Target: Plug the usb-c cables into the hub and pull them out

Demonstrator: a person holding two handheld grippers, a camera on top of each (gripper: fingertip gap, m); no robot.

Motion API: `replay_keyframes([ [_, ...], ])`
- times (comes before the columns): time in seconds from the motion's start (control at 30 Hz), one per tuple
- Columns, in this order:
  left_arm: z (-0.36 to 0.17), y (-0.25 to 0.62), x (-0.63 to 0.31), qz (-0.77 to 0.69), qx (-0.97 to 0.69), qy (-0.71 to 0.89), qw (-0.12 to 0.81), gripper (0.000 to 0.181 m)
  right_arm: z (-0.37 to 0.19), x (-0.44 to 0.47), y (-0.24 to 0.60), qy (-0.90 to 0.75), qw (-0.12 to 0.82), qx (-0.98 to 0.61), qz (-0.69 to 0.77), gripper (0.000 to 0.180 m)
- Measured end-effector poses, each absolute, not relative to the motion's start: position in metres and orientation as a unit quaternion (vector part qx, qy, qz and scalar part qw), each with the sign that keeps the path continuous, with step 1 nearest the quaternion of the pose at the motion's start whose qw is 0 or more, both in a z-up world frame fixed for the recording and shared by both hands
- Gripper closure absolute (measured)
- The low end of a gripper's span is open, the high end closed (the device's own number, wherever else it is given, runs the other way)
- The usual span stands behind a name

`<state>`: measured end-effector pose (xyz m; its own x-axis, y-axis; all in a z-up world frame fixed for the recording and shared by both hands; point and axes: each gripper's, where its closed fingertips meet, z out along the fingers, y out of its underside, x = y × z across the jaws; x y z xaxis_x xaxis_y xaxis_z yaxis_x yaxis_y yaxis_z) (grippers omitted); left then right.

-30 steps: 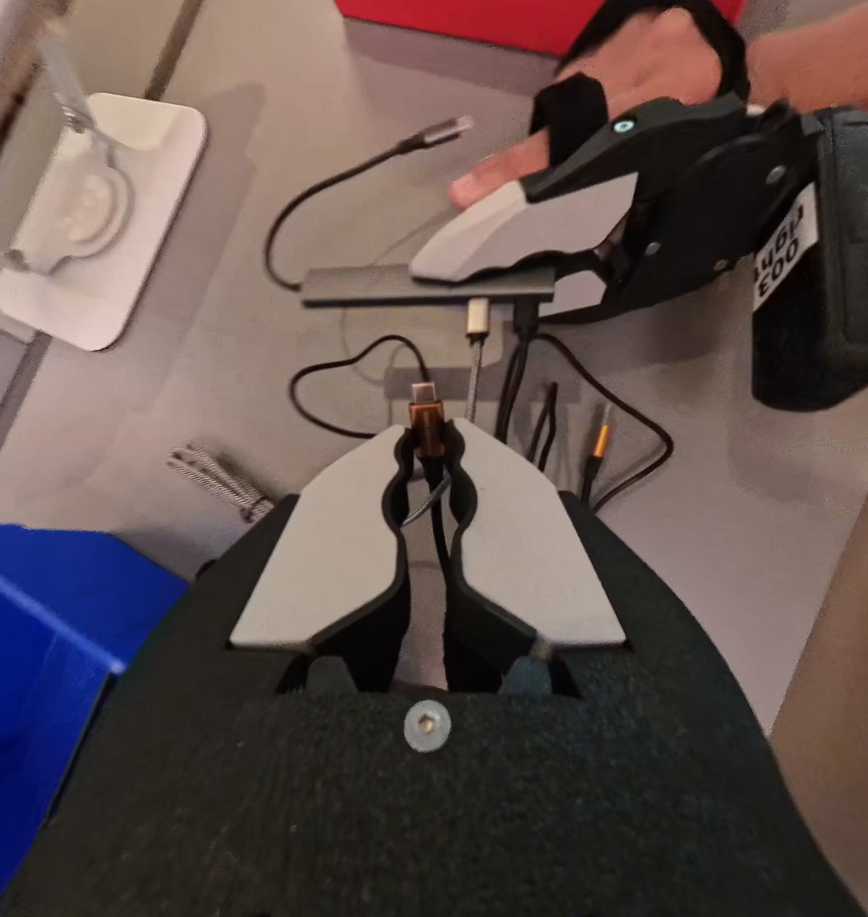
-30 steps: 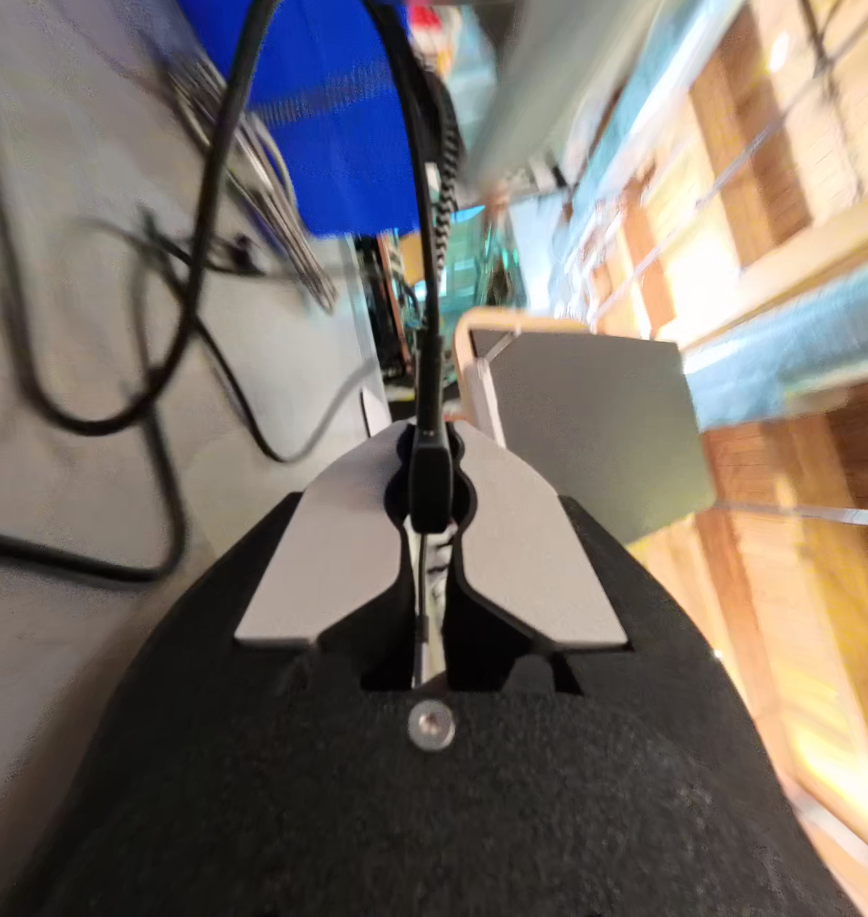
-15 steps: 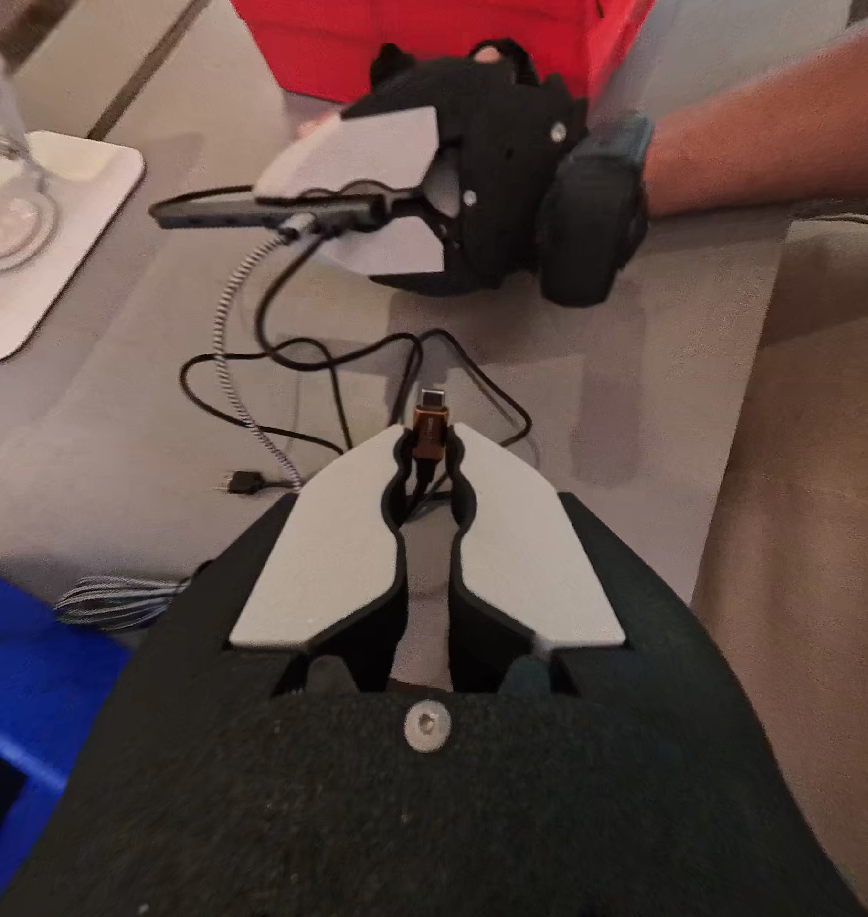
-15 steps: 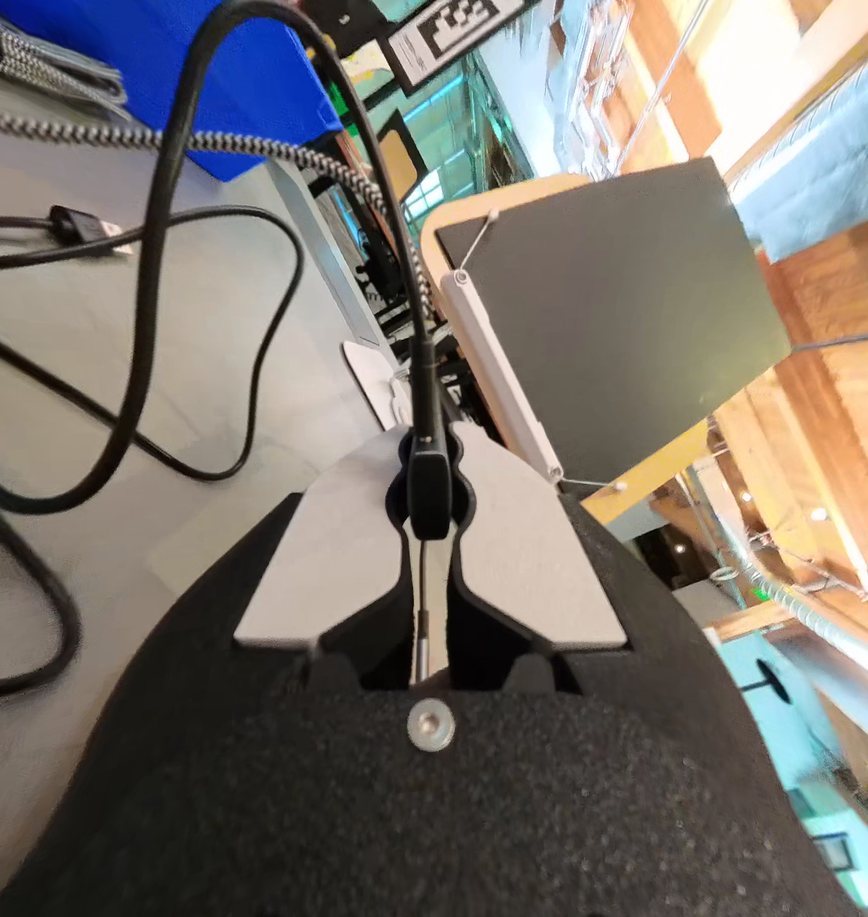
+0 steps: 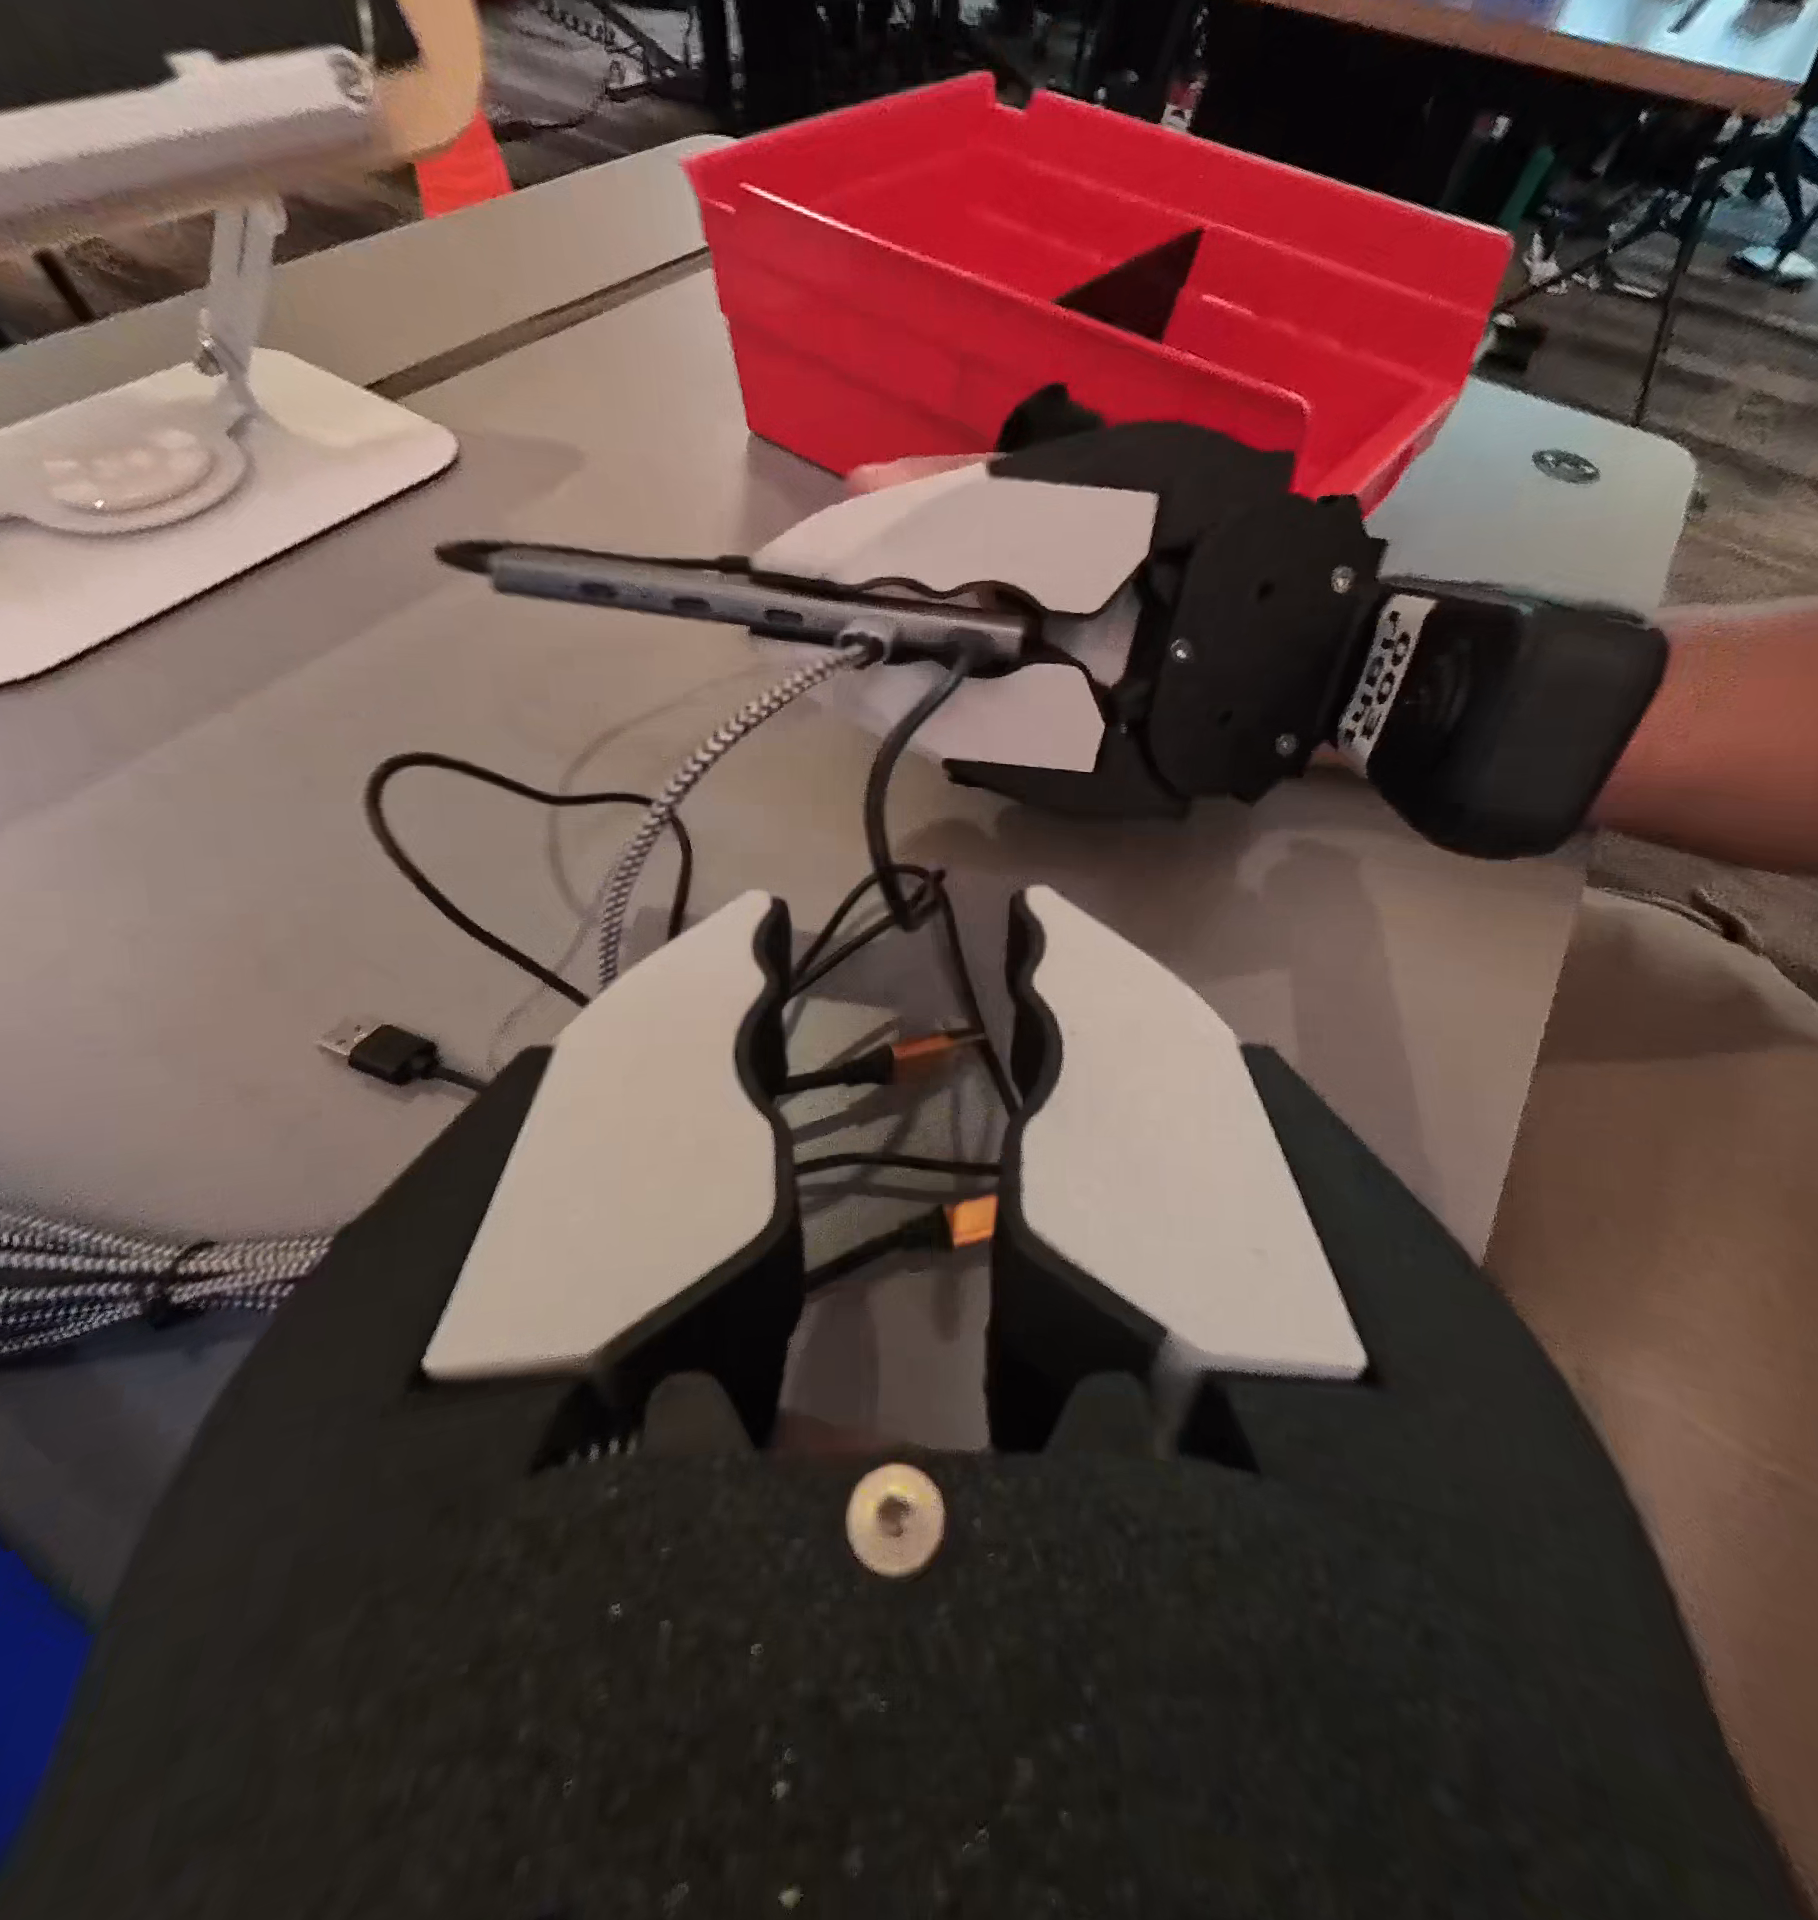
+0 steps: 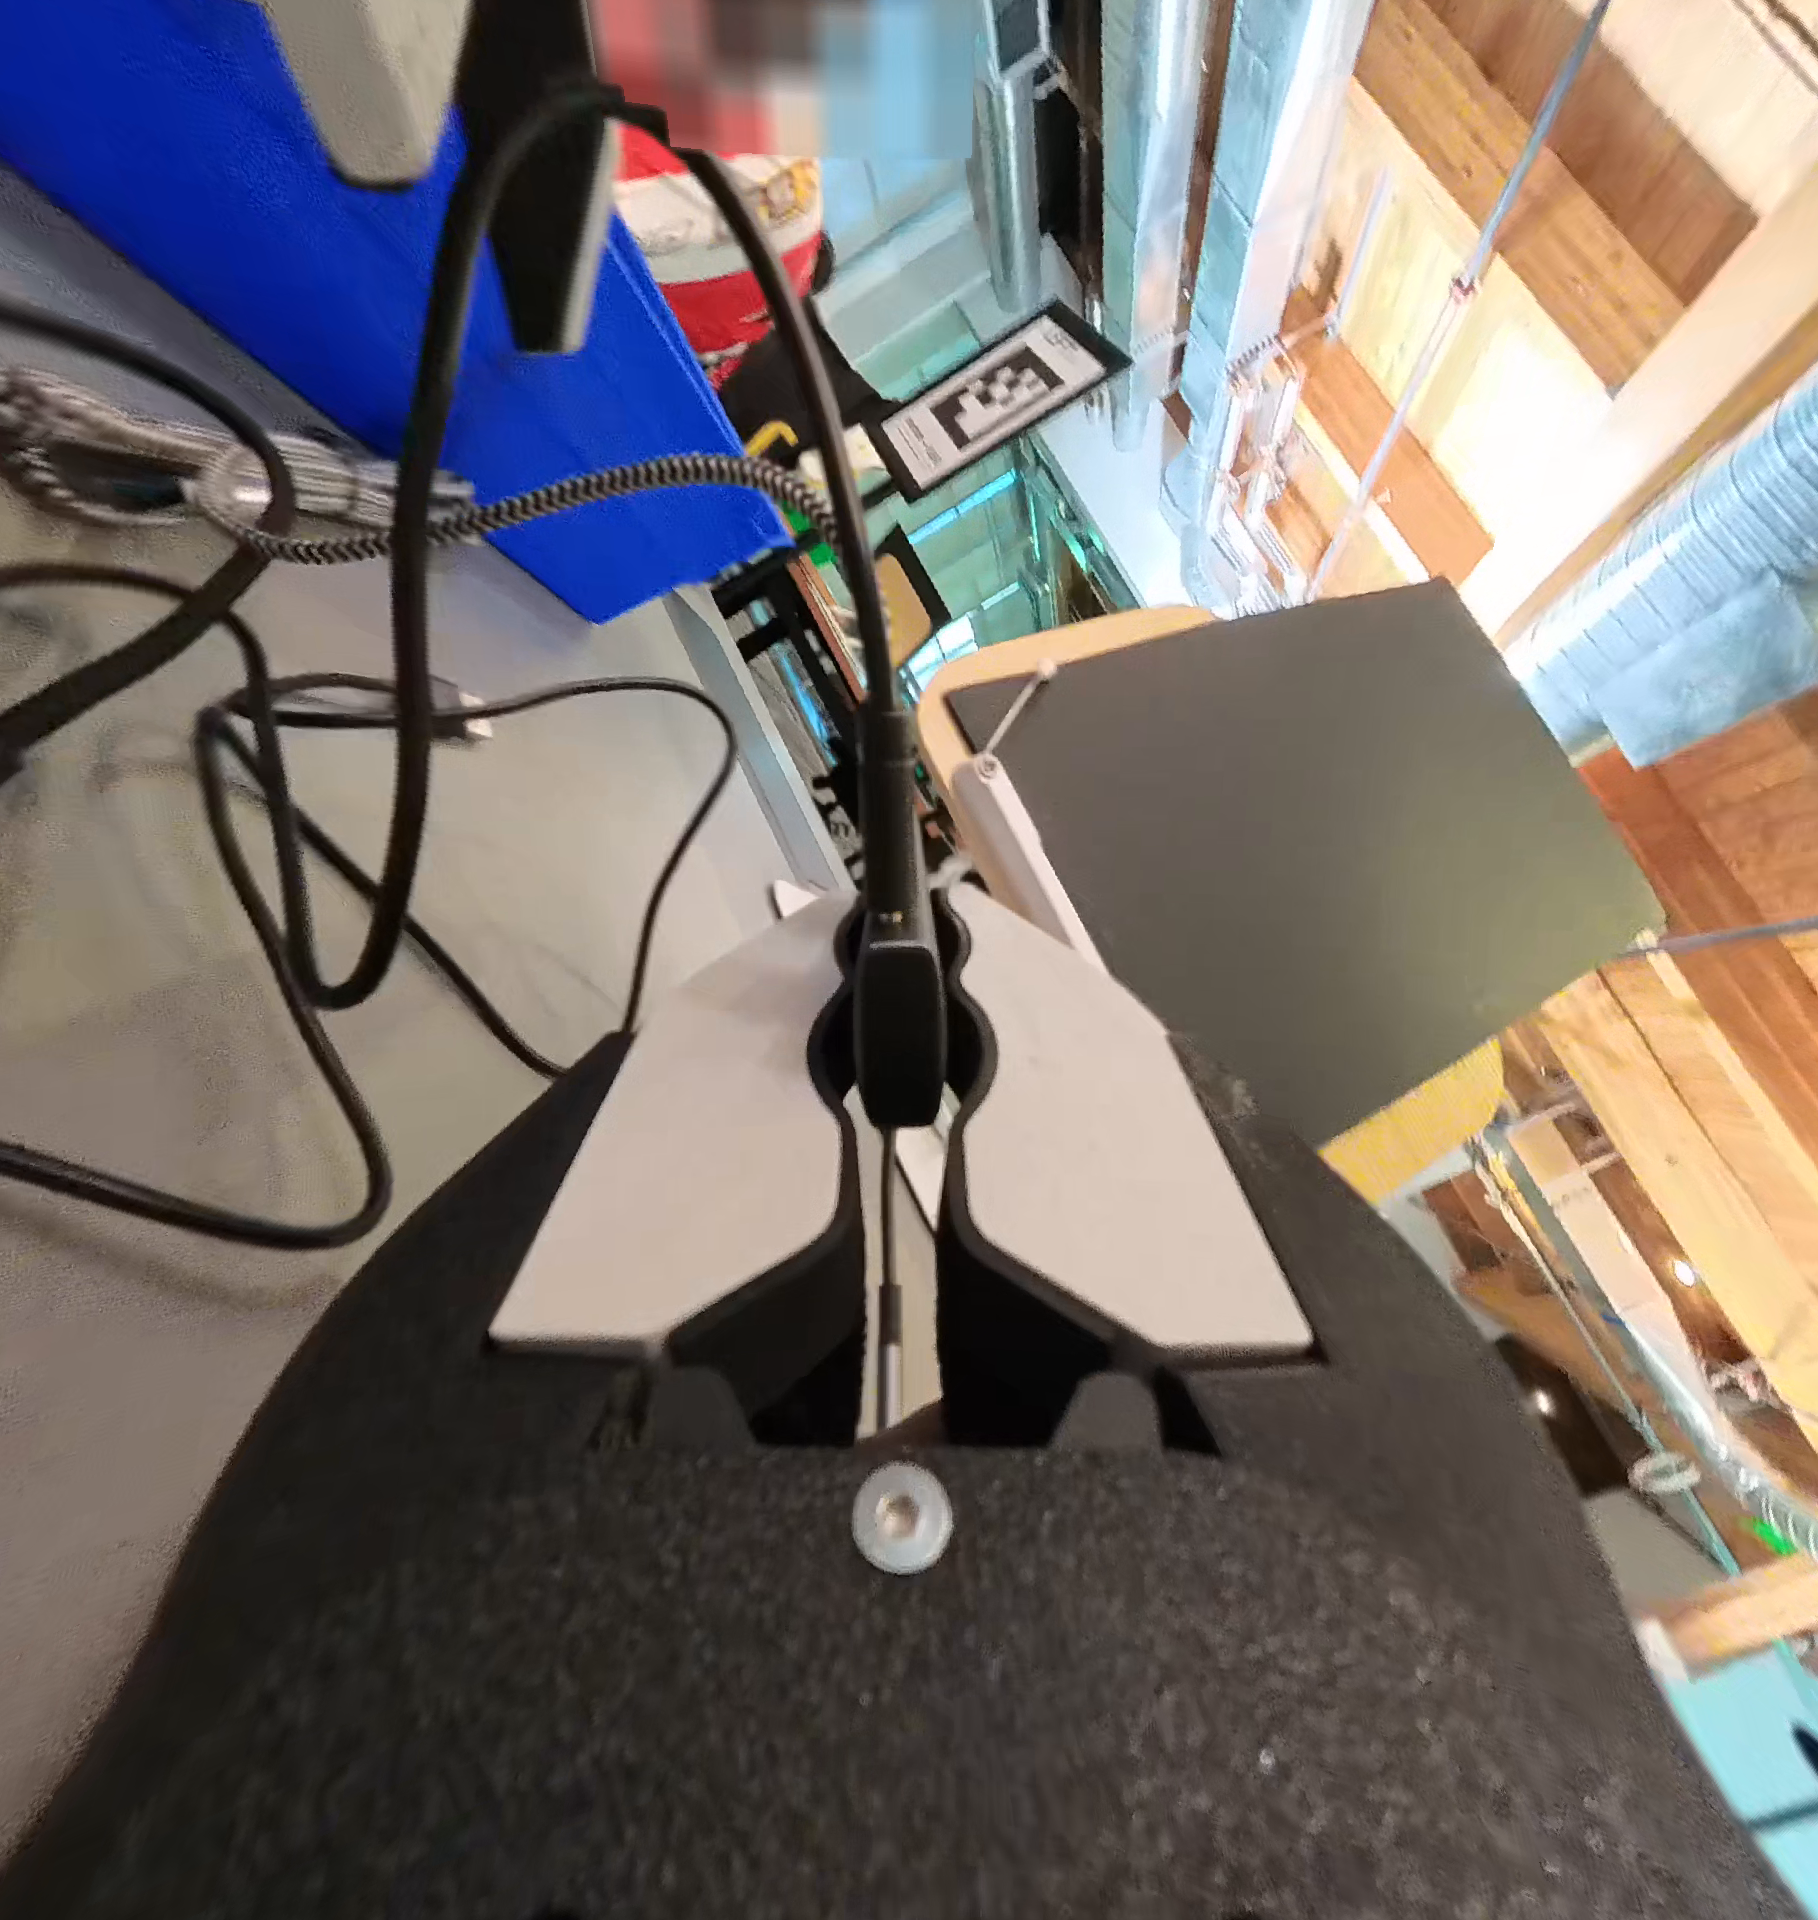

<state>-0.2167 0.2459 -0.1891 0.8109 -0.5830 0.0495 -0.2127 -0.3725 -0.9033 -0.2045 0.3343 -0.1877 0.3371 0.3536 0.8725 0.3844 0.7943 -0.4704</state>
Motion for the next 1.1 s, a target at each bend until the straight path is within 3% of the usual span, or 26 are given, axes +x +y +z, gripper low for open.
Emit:
replay_keyframes([
  [0.27, -0.198, 0.248, -0.187, -0.163, -0.802, 0.276, 0.504, 0.151, -0.198, -0.221, 0.306, -0.621, 0.746, -0.239, -0.033, 0.17],
  [0.53, -0.203, 0.258, -0.183, -0.114, -0.8, 0.266, 0.525, 0.171, -0.198, -0.224, 0.302, -0.619, 0.749, -0.233, -0.046, 0.17],
  [1.1, -0.211, 0.259, -0.208, -0.09, -0.826, 0.239, 0.503, 0.173, -0.212, -0.237, 0.309, -0.624, 0.733, -0.265, -0.057, 0.169],
])
